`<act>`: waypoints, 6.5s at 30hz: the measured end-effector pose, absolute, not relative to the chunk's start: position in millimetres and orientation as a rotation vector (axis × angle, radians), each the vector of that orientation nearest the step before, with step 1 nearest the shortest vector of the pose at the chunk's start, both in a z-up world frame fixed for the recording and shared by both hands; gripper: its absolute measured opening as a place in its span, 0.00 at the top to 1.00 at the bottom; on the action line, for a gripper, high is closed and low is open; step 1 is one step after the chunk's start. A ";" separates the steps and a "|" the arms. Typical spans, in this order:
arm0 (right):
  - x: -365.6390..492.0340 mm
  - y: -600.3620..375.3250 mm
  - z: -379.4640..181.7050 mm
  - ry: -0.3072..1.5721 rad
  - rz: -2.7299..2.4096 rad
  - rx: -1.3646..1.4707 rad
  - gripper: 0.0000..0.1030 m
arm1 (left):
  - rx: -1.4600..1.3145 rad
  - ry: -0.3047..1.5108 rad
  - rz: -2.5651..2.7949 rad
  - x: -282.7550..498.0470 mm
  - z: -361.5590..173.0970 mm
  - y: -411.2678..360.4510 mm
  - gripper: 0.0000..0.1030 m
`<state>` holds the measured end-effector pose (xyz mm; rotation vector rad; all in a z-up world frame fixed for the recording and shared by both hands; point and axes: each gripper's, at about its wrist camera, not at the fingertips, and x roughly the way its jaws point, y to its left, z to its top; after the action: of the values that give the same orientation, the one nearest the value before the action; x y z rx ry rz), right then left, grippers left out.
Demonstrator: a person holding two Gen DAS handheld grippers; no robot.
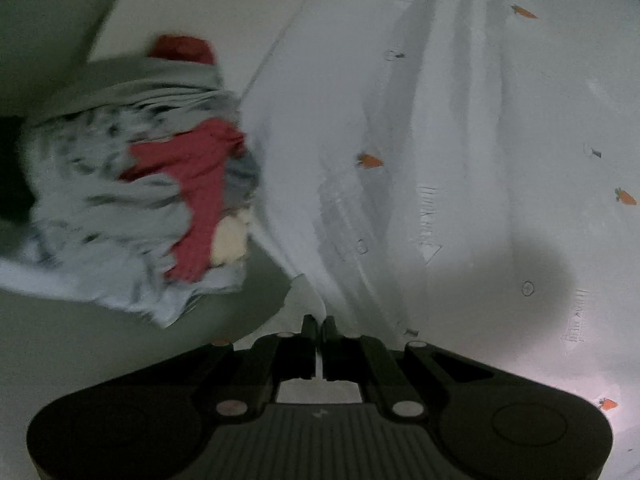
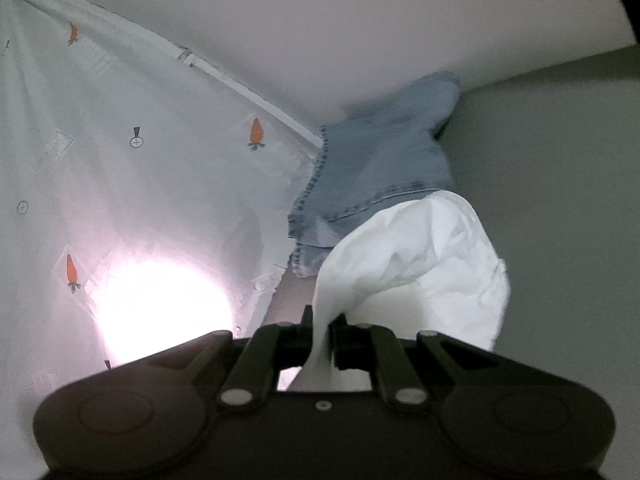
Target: Fold clothes
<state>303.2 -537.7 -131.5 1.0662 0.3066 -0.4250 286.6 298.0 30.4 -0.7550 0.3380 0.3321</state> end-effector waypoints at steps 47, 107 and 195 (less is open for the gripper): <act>465.7 -337.8 -167.8 0.696 -0.385 -0.065 0.01 | -0.252 0.953 0.278 492.5 -166.3 208.0 0.31; 407.1 -252.6 -149.1 0.537 -0.288 -0.150 0.01 | -0.063 0.955 0.161 460.9 -195.6 211.2 0.00; 339.0 -344.2 -217.0 0.604 -0.356 1.035 0.58 | -0.452 0.839 0.489 360.8 -183.1 356.0 0.89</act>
<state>339.0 -344.2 -217.0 1.0348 0.6037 -0.3555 360.8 356.0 -183.1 -0.4522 0.8393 0.4894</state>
